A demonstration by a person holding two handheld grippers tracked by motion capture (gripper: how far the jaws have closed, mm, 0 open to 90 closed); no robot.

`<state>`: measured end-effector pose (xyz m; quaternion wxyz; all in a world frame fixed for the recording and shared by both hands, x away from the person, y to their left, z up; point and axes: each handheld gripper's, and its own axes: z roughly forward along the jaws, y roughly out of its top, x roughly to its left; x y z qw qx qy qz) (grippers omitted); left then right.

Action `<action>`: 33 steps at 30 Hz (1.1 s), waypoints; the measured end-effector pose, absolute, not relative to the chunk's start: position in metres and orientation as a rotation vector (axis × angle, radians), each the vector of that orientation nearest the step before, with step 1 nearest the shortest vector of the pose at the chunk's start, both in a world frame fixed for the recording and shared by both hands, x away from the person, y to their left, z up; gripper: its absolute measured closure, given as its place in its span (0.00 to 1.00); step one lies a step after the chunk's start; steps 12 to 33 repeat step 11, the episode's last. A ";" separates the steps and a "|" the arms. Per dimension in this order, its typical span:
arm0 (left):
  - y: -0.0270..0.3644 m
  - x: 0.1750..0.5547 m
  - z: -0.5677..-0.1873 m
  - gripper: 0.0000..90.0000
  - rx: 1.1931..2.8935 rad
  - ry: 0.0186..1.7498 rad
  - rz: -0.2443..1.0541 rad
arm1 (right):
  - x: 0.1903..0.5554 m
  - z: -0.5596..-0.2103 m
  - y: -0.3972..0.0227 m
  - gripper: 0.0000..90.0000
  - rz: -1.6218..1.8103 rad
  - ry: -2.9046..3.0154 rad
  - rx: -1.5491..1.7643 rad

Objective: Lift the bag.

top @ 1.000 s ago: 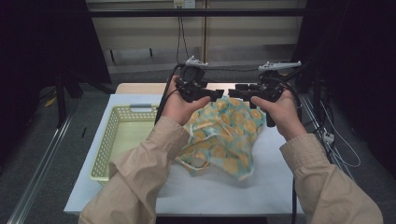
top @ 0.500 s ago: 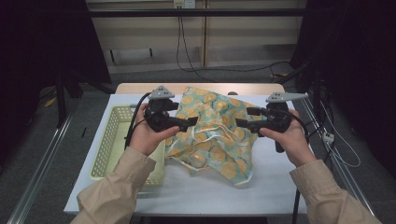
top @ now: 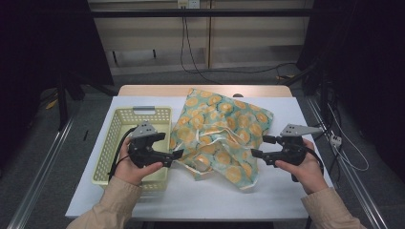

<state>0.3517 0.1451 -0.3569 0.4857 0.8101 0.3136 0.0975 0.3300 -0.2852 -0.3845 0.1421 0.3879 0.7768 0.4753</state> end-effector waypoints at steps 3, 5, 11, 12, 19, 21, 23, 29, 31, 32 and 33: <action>0.150 0.340 -0.365 0.10 1.973 0.760 0.236 | 0.322 -0.392 -0.288 0.28 1.378 2.239 1.117; 0.152 0.335 -0.369 0.10 1.982 0.752 0.242 | 0.317 -0.397 -0.289 0.27 1.367 2.247 1.122; 0.157 0.334 -0.382 0.09 2.007 0.745 0.242 | 0.309 -0.412 -0.293 0.26 1.350 2.250 1.138; 0.157 0.334 -0.382 0.09 2.007 0.745 0.242 | 0.309 -0.412 -0.293 0.26 1.350 2.250 1.138; 0.157 0.334 -0.382 0.09 2.007 0.745 0.242 | 0.309 -0.412 -0.293 0.26 1.350 2.250 1.138; 0.157 0.334 -0.382 0.09 2.007 0.745 0.242 | 0.309 -0.412 -0.293 0.26 1.350 2.250 1.138; 0.157 0.334 -0.382 0.09 2.007 0.745 0.242 | 0.309 -0.412 -0.293 0.26 1.350 2.250 1.138; 0.157 0.334 -0.382 0.09 2.007 0.745 0.242 | 0.309 -0.412 -0.293 0.26 1.350 2.250 1.138; 0.157 0.334 -0.382 0.09 2.007 0.745 0.242 | 0.309 -0.412 -0.293 0.26 1.350 2.250 1.138; 0.157 0.334 -0.382 0.09 2.007 0.745 0.242 | 0.309 -0.412 -0.293 0.26 1.350 2.250 1.138; 0.157 0.334 -0.382 0.09 2.007 0.745 0.242 | 0.309 -0.412 -0.293 0.26 1.350 2.250 1.138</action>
